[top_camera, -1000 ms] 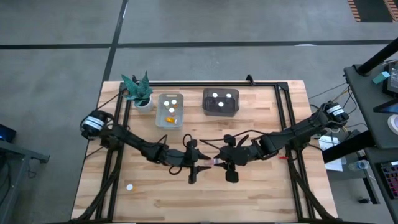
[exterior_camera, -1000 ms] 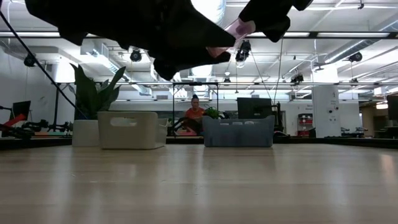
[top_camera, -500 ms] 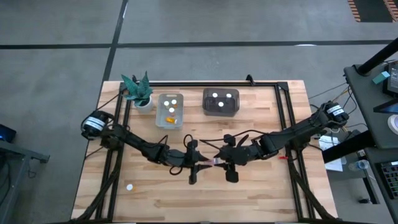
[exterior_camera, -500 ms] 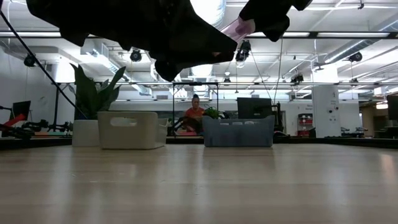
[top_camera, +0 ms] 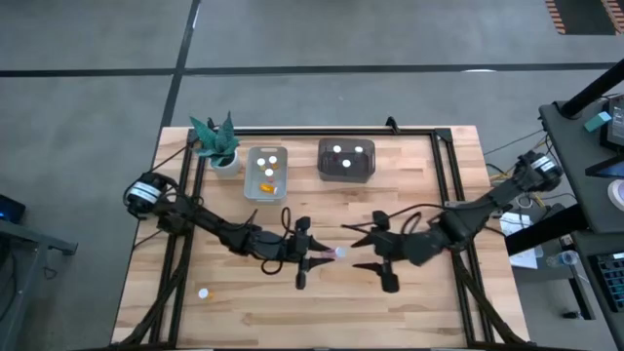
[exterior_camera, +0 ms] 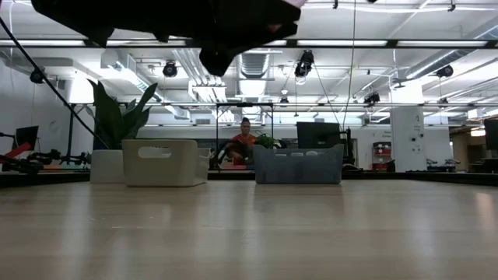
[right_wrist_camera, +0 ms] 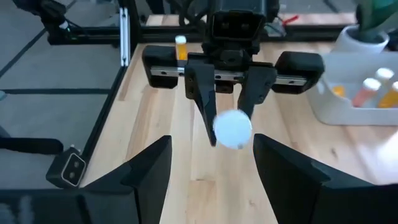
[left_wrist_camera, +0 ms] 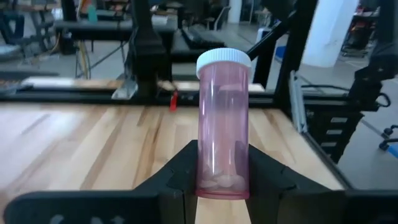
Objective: Pick and place medicine bottles into bin by pill shape (circle, oval)
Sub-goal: Put the pink tablet bottle into the gray bin
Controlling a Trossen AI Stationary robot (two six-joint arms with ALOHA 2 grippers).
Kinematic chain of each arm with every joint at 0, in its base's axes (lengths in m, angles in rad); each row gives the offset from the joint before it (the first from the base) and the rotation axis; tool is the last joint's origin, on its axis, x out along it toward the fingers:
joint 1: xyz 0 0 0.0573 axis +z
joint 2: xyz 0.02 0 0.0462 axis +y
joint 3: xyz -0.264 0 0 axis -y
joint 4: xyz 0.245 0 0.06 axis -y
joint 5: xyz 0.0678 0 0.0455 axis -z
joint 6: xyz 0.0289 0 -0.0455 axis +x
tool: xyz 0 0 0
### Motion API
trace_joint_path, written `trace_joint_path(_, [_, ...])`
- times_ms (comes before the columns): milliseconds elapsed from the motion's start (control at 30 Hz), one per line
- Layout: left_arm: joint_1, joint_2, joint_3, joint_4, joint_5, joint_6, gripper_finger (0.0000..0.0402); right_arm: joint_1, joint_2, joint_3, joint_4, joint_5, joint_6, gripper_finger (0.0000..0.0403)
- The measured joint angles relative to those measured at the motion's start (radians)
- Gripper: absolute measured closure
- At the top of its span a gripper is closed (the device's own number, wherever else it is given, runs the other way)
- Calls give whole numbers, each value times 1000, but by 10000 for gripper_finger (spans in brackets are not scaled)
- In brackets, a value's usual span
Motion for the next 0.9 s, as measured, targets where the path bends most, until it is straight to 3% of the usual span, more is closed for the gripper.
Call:
trace_joint_path(233, [-10,-6,-1,145,55,64,320,95,-62,-84,63,174,-14,184])
trace_joint_path(400, [-9,-6,-2,201,61,76,319,114,-30,-183,365,175,-164,184])
trace_joint_path(667, [-8,-6,-1,224,64,77,319,112,102,-330,988,193,-430,184])
trace_joint_path(900, [-8,-6,-1,250,67,77,318,101,212,-326,1173,222,-504,184])
